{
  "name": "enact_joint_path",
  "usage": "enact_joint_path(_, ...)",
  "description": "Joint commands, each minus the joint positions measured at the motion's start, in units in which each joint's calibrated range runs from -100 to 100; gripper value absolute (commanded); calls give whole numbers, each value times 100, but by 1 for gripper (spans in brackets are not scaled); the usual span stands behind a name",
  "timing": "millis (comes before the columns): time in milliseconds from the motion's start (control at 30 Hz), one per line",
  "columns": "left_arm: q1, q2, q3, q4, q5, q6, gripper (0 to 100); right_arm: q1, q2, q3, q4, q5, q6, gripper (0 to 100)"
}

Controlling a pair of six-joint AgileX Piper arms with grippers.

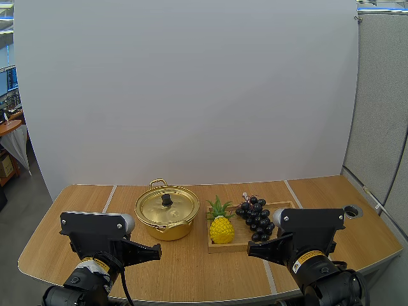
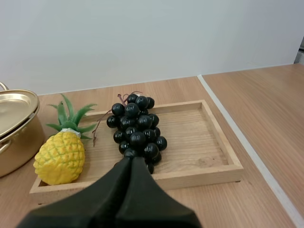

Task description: Open the pot, put the pineapple inside, and close it

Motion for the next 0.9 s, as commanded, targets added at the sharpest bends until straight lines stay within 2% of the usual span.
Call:
enact_joint_path(0, 5, -21, -549, 20, 71, -36, 0, -29, -34, -528, -35, -73, -29, 0)
enact_joint_path(233, 5, -21, -1777, 20, 147, -36, 0, -23, -34, -1782, -35, 244, -39, 0)
enact_joint_path(333, 5, -21, -2368, 20, 839, -36, 0, -23, -34, -2290, -35, 708, -39, 0)
enact_joint_path(533, 5, -21, -3150, 20, 3184, -36, 0, -23, -34, -3203, 44, 2151, -39, 0)
enact_joint_path(700, 5, -21, -3183, 20, 3467, -25, 0, -23, -34, -3578, 673, 3354, -39, 0)
enact_joint_path(767, 5, -21, -3183, 20, 3444, -25, 0, -23, -34, -3662, 1060, 3586, -294, 0)
enact_joint_path(867, 5, -21, -3207, 20, 3444, -25, 0, -23, -34, -3742, 1652, 3823, -1305, 0)
